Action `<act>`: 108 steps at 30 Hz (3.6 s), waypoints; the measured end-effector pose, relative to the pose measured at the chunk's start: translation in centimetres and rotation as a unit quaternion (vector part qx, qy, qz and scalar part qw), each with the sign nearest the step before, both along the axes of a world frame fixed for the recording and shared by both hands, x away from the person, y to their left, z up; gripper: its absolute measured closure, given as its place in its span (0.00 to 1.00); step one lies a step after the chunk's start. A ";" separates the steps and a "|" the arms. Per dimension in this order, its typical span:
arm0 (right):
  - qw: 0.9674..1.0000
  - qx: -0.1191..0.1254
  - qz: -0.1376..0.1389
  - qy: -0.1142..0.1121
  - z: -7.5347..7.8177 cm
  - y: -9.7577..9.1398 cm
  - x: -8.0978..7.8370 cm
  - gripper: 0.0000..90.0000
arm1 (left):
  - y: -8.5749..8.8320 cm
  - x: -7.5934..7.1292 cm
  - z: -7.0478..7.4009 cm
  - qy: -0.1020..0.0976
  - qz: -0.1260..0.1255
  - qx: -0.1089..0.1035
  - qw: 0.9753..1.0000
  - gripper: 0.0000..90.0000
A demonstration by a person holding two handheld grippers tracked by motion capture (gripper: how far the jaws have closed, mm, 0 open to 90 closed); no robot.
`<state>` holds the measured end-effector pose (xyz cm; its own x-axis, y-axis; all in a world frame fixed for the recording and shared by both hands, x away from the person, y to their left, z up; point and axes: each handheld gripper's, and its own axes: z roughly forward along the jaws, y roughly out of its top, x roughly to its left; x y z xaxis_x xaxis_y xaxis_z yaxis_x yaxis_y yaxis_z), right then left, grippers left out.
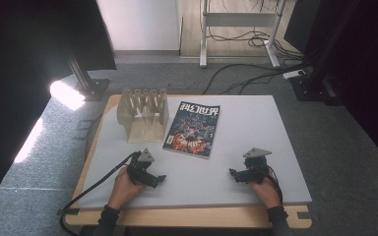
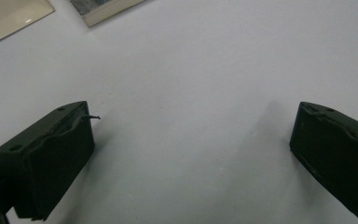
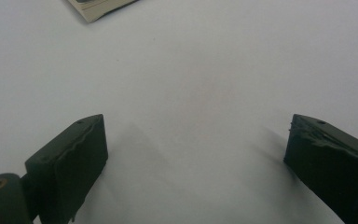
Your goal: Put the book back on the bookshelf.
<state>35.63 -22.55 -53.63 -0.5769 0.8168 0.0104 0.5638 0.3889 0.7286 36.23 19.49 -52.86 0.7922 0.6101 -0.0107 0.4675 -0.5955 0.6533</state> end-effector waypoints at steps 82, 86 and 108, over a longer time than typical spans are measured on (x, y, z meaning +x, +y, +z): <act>0.996 0.018 0.089 -0.002 0.2 8.2 -0.1 0.14 | -6.2 -3.1 0.4 0.027 -0.054 -0.008 0.998 0.00; 0.996 0.011 0.093 -0.005 0.2 7.5 -0.9 0.14 | -6.6 -4.5 0.4 0.030 -0.071 -0.018 0.997 0.00; 0.998 0.021 0.052 0.008 1.1 6.5 3.7 0.14 | -2.8 4.1 0.1 -0.013 -0.004 -0.002 1.000 0.00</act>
<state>39.37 -16.04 -52.54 -0.6584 0.7508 0.0523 0.5331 0.4163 0.7365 40.32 16.73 -52.79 0.7969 0.6041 0.0082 0.4455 -0.5967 0.6675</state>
